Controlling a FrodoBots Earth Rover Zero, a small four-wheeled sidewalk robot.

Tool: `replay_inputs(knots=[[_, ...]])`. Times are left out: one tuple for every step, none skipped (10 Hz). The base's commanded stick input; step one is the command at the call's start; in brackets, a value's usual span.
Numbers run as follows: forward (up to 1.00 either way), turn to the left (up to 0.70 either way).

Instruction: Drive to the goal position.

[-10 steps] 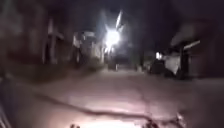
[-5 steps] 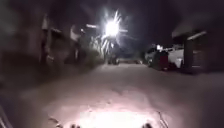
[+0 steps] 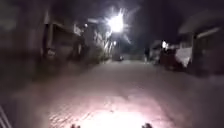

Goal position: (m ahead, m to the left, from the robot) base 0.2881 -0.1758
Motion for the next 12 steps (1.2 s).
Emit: replay_inputs(knots=[[1.0, -0.06], [1.0, -0.05], [1.0, -0.04], [1.0, -0.03], [1.0, -0.02], [1.0, -0.01], [1.0, 0.0], [1.0, 0.0], [1.0, 0.0], [1.0, 0.0], [1.0, 0.0], [1.0, 0.0]])
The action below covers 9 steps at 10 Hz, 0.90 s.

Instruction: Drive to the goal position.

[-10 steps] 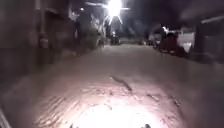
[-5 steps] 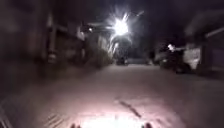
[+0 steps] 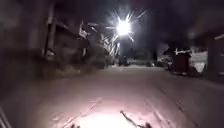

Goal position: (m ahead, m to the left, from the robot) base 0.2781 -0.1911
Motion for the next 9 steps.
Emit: replay_inputs(knots=[[1.0, 0.0], [1.0, 0.0], [1.0, 0.0], [1.0, 0.0], [1.0, -0.01], [1.0, -0.12], [1.0, -0.23], [1.0, -0.35], [1.0, -0.23]])
